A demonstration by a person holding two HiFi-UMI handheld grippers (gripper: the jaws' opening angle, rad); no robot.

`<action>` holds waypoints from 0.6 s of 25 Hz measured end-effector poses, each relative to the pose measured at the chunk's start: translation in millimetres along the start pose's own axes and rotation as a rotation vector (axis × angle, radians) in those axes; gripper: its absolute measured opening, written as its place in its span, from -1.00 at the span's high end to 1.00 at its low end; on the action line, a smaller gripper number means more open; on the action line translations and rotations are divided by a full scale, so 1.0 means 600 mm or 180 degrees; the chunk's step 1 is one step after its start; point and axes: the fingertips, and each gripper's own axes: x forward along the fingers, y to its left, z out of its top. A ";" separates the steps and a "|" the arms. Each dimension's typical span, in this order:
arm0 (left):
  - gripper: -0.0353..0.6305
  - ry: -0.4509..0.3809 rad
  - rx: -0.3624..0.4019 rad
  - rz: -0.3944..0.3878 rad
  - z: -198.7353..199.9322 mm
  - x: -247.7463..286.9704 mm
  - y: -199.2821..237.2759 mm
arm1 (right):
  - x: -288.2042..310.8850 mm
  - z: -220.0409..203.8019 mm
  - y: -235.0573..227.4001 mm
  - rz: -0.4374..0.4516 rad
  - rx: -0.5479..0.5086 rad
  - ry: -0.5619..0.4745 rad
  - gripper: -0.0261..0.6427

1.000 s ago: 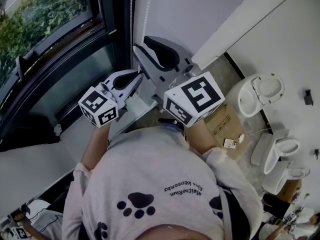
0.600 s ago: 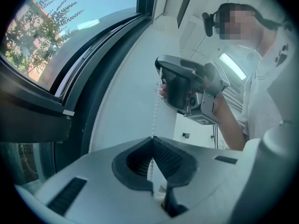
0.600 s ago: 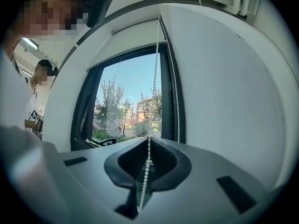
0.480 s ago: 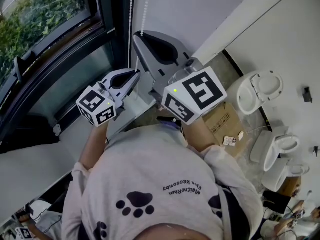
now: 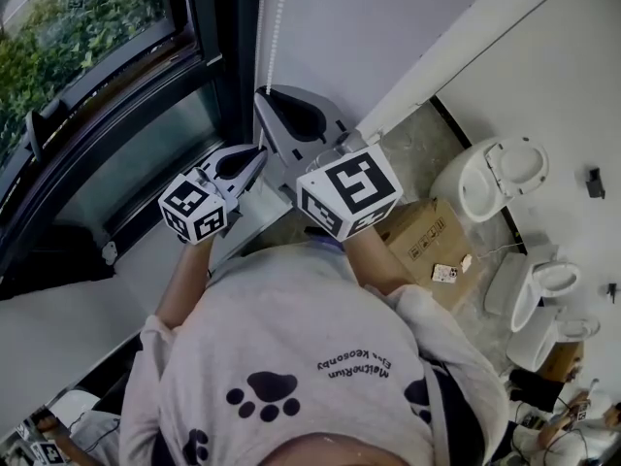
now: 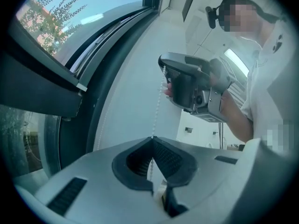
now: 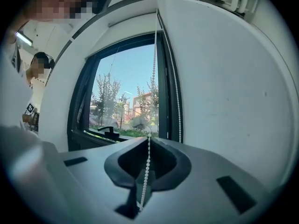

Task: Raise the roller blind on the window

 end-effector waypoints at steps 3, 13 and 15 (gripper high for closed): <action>0.87 0.0088 -0.0044 0.0022 -0.026 0.000 0.005 | 0.001 -0.027 -0.003 -0.0009 0.0052 0.0078 0.88; 0.87 0.0319 -0.0205 0.0107 -0.113 -0.007 0.021 | 0.005 -0.119 -0.002 -0.0029 0.0145 0.0337 0.88; 0.87 0.0351 -0.0212 0.0132 -0.126 -0.008 0.024 | 0.006 -0.132 -0.001 -0.0030 0.0158 0.0372 0.88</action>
